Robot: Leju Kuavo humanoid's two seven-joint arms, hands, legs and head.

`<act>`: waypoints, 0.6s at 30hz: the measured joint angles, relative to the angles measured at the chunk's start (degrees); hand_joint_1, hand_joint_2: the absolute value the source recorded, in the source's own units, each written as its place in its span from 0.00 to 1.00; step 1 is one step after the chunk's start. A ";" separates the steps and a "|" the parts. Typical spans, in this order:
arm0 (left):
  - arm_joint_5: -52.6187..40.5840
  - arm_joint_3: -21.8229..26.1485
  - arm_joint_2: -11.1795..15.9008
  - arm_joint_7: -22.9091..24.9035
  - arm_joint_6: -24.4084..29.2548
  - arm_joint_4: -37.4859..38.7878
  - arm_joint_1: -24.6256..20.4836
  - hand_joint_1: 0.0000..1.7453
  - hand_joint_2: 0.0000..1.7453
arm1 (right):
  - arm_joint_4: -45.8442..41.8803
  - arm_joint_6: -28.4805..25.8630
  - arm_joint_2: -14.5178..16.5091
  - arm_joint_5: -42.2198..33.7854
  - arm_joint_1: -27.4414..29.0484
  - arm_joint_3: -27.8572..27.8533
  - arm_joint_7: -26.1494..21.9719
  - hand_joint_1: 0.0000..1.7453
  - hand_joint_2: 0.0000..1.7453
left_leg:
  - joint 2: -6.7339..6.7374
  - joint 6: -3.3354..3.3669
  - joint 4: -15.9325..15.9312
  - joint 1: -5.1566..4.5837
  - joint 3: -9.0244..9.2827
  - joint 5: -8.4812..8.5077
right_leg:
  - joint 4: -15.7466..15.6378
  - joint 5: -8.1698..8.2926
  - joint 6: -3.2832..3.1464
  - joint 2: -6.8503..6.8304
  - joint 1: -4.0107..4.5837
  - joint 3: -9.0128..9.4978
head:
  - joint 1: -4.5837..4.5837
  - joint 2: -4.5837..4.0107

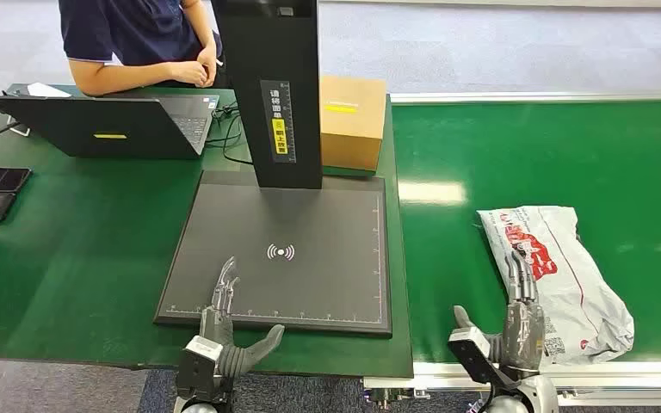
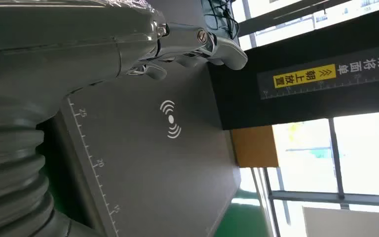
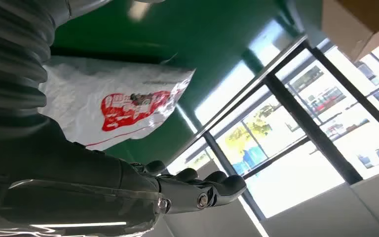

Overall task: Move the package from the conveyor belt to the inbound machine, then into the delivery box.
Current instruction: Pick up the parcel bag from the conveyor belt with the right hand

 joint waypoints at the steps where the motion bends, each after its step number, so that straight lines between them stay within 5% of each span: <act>1: 0.23 0.02 0.00 0.00 -0.18 0.01 -0.16 0.00 1.00 | 1.43 -0.19 -0.82 -0.14 -1.02 -0.47 0.34 0.00 1.00 | 0.03 0.00 0.00 0.00 0.00 0.00 | 0.00 0.02 0.00 0.02 0.00 -0.01 | -0.01 0.00; 9: 1.72 0.27 -0.17 0.02 -1.91 0.69 -2.61 0.00 1.00 | 28.62 2.27 -15.42 -6.10 -18.45 -9.18 -3.79 0.00 1.00 | 0.00 0.27 0.09 -0.16 -0.03 0.18 | 0.00 0.24 0.30 0.00 -0.22 -0.02 | 0.01 0.00; 18: 2.55 0.29 -0.47 0.02 -2.24 1.39 -3.52 0.00 1.00 | 43.54 1.19 -22.54 -4.27 -26.86 -10.40 -1.77 0.00 1.00 | -0.01 0.27 0.08 -0.17 -0.08 0.18 | 0.00 0.22 0.32 -0.01 -0.24 -0.08 | 0.00 0.00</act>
